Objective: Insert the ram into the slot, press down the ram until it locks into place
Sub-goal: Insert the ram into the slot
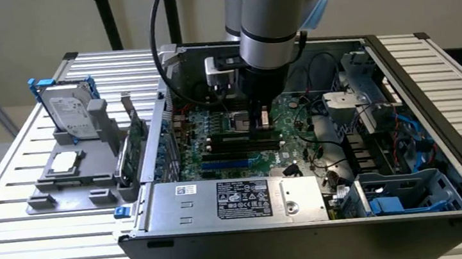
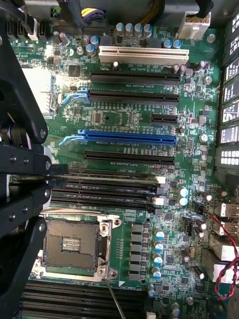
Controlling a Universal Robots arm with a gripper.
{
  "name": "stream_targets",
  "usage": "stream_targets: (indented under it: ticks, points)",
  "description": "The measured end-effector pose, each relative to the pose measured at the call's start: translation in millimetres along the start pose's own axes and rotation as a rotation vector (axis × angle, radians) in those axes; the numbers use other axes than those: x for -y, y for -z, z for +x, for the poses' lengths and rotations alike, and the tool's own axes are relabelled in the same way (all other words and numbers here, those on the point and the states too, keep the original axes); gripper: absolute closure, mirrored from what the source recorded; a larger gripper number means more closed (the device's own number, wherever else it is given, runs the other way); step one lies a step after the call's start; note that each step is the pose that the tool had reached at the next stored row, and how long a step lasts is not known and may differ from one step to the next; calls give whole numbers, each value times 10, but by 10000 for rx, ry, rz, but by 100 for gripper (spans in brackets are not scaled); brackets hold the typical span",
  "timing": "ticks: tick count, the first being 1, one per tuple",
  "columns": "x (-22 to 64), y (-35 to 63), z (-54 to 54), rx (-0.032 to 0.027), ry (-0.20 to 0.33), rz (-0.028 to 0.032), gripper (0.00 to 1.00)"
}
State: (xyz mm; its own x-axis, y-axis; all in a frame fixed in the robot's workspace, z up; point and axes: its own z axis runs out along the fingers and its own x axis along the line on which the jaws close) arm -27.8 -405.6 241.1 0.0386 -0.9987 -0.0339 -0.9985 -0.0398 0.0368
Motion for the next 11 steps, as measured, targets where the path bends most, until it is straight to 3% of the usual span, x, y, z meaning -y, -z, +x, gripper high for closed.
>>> stream_targets:
  ticks: [11]
  points:
    - [-2, -50, 11, 22, -42, 2, 87]
